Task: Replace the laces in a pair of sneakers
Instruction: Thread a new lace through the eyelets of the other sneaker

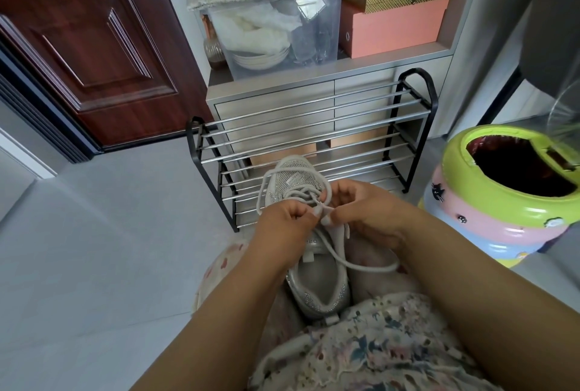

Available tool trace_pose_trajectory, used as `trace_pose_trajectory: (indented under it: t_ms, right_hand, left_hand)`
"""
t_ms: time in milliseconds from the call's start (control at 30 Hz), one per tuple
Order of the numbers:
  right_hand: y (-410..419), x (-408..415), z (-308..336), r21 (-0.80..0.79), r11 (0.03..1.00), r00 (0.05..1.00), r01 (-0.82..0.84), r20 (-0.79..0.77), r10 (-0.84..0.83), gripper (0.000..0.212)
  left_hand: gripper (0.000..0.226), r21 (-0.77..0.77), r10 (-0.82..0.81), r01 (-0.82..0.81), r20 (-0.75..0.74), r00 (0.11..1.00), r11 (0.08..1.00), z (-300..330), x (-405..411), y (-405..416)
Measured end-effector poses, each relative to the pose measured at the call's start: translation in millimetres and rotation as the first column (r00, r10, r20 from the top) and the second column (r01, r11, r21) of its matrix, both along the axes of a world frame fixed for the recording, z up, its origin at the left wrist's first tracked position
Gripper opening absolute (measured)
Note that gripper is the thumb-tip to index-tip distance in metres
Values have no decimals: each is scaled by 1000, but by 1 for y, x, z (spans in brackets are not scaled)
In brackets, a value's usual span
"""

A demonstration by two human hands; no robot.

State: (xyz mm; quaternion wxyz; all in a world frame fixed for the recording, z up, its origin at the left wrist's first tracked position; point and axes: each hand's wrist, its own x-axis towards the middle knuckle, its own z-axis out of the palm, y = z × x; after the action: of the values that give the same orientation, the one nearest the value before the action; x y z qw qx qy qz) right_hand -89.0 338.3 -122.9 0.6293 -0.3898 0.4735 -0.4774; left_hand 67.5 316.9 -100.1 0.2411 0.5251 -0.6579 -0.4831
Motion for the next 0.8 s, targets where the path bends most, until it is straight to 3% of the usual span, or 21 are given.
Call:
trace_pose_trajectory:
  t_ms: [267,333,400,467,533,600,700,767,800]
  right_hand:
    - [1,4,2,-8,1000,993,5,116,-4,32]
    - [-1,3,-2,-8,1000,992,-2,123,3,45]
    - [-4,2,-5,6,1000,992,-9,124,8,61]
    - [-5,1,-7,20,999,992,26,126,-29,45]
    - [-5,1,-7,22,998,992,53,117,-55,37]
    - [-5,0,-7,1,998,994,57,98,-57,38]
    - [-5,-2,-6,-28,997,995,76,63,-74,41]
    - [-4,-2,-5,-50,996,996,80,36,-78,42]
    - [-4,-1,-4,-59,995,997,80,22,-79,42]
  left_hand:
    - [29,28,-93,93,-4,996,995,5,7,-7]
    - [28,104,-92,111,-172,981,988,13,13,-10]
    - [29,160,-53,130,-416,908,978,26,21,-16]
    - [17,175,-28,169,-609,793,970,43,32,-22]
    - [13,138,-49,184,-656,753,973,52,44,-28]
    - [15,72,-123,189,-529,840,979,54,57,-33]
    - [15,65,-182,182,-1,983,981,54,70,-38]
    - [19,75,-176,161,314,933,984,51,71,-38]
    - [21,35,-161,160,388,907,986,49,69,-36]
